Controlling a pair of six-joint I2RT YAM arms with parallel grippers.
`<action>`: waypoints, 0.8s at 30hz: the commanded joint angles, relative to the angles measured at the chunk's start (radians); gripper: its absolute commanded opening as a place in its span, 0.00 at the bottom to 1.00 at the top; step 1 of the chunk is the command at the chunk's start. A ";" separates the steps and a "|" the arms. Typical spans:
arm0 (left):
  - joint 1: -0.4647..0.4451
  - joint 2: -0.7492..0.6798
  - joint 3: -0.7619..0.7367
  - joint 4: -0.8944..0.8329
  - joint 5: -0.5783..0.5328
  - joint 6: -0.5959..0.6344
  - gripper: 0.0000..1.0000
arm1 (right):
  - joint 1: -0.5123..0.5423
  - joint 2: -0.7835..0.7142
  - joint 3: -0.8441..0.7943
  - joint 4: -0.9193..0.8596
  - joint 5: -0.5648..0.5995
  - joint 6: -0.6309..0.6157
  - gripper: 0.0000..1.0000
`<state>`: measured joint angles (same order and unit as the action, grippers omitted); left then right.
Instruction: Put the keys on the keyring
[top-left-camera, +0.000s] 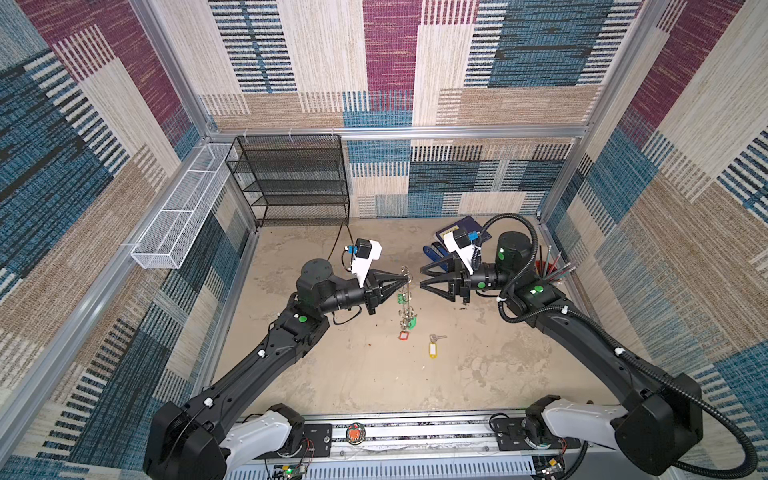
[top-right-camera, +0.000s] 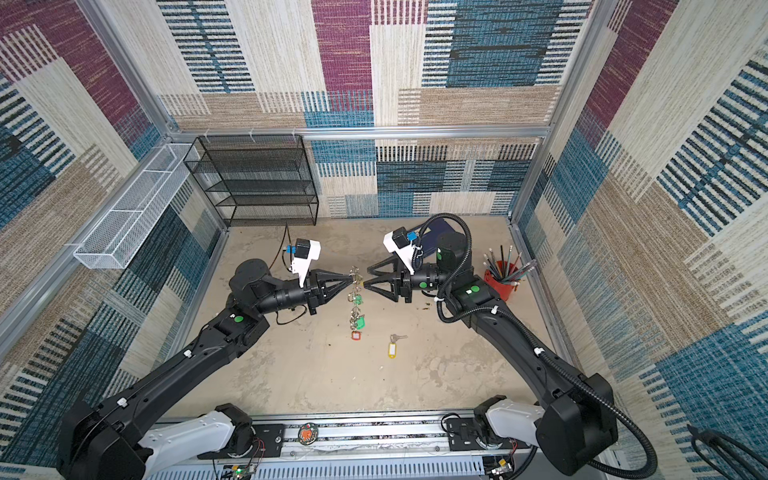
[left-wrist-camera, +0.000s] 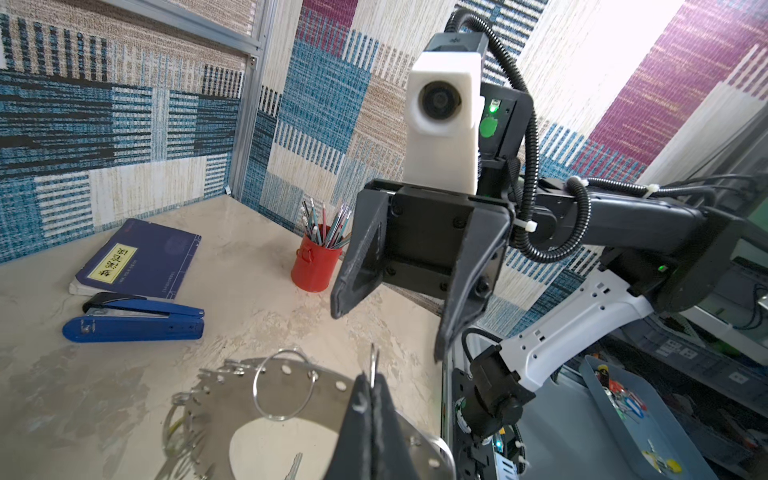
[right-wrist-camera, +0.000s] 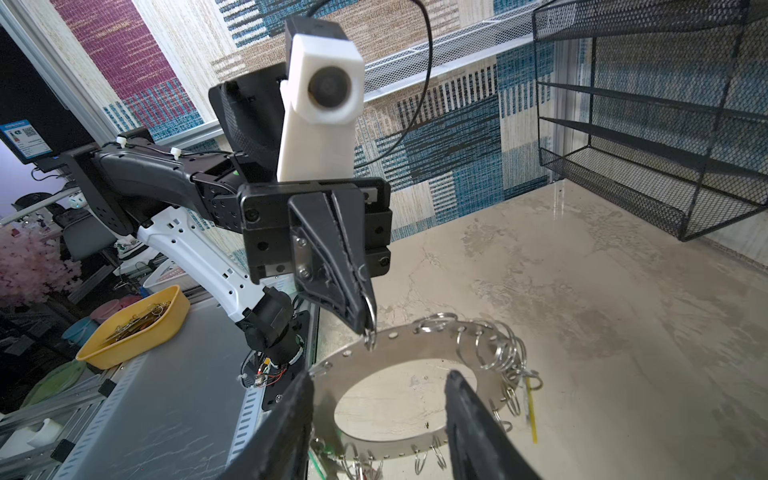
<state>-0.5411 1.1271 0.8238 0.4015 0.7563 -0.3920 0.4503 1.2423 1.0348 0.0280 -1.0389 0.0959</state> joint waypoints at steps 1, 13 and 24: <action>-0.018 -0.003 -0.035 0.200 -0.043 -0.090 0.00 | 0.009 0.015 0.017 0.071 -0.024 0.025 0.53; -0.065 0.050 -0.146 0.515 -0.109 -0.184 0.00 | 0.030 0.052 0.039 0.083 -0.042 0.025 0.20; -0.068 0.057 -0.163 0.523 -0.127 -0.155 0.00 | 0.033 0.039 0.028 0.075 -0.041 0.019 0.00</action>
<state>-0.6090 1.1851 0.6598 0.8364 0.6380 -0.5568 0.4824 1.2881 1.0645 0.0898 -1.0725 0.1181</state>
